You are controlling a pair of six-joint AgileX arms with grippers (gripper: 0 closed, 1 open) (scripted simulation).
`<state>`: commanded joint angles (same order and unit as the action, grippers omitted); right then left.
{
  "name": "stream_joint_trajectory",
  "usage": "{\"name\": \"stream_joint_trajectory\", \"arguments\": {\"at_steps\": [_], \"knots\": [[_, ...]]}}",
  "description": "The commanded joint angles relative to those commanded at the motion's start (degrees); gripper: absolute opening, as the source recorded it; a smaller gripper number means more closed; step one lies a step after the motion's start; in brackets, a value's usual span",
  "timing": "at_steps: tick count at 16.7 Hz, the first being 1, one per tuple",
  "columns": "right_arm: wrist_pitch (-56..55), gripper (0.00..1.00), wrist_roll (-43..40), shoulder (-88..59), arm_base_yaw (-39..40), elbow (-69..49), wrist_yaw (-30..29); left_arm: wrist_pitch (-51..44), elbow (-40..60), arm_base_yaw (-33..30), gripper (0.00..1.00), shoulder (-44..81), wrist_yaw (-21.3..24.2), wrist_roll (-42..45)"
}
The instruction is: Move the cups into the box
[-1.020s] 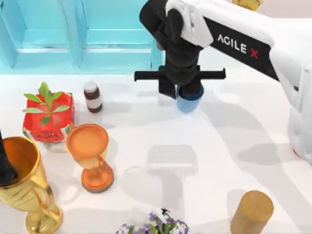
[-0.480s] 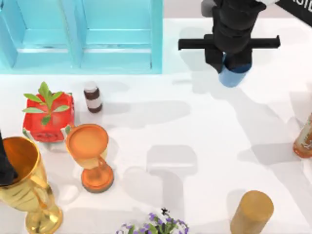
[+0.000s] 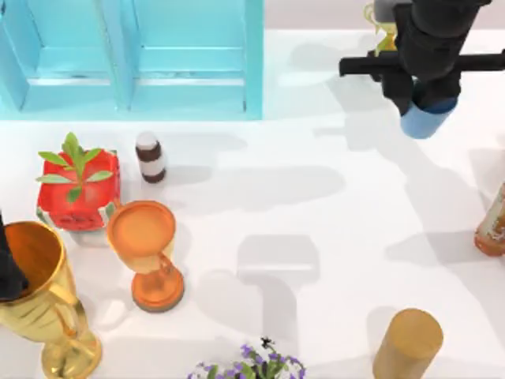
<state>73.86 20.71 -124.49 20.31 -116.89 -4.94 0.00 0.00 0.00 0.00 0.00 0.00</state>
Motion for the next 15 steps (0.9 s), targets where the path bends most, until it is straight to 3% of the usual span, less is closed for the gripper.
{"name": "stream_joint_trajectory", "arguments": {"at_steps": [9, 15], "knots": [[3.57, 0.00, -33.55, 18.11, -33.59, 20.09, 1.67, 0.00, 0.00, 0.00, 1.00, 0.00, 0.00, 0.00], [4.92, 0.00, -38.89, 23.00, -38.93, 25.05, 2.32, 0.00, 0.00, 0.00, 1.00, 0.00, 0.00, 0.00]]}}
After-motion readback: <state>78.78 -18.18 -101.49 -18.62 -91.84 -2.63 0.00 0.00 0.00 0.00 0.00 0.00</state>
